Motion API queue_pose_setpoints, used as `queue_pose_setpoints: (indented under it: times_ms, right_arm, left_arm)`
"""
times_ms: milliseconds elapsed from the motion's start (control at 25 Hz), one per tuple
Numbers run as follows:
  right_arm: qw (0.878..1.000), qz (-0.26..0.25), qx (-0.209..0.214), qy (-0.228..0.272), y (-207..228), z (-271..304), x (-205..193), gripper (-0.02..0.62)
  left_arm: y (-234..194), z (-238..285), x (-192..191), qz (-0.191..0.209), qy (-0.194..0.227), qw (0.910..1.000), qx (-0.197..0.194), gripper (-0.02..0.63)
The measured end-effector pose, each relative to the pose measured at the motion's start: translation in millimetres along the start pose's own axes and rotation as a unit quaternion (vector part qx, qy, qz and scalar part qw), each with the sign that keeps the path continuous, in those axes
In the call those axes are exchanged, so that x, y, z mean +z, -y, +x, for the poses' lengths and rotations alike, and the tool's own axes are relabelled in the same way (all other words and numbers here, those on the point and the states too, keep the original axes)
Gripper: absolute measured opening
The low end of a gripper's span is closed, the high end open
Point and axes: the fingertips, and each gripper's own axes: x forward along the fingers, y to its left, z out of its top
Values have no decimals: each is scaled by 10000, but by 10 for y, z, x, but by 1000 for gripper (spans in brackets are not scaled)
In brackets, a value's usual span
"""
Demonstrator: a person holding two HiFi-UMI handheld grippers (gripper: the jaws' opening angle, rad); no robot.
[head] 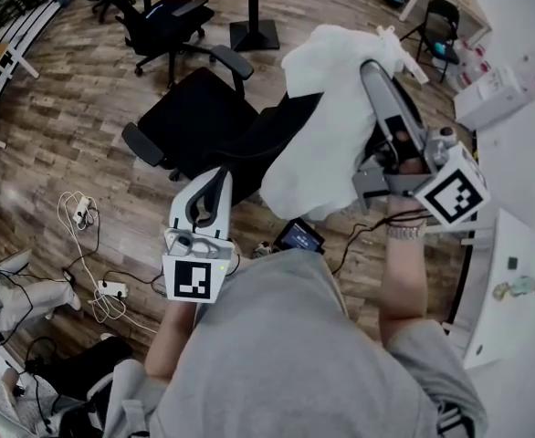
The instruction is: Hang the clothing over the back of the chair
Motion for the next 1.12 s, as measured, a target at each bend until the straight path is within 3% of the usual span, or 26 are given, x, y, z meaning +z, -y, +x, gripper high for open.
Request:
queue_pose_setpoints:
  times_ms: [120, 480, 1120]
  right_arm:
    - [9998, -30, 174, -75, -15, 136, -8, 60]
    - [9978, -10, 565, -340, -60, 669, -195, 60]
    - [9959, 296, 402, -750, 318, 1419, -849, 60]
  left_arm:
    - [-52, -25, -19, 140, -48, 9998, 108, 34]
    - [-340, -96, -129, 23, -137, 9987, 499, 34]
    - [-1055, 7, -548, -270, -412, 9965, 671, 34]
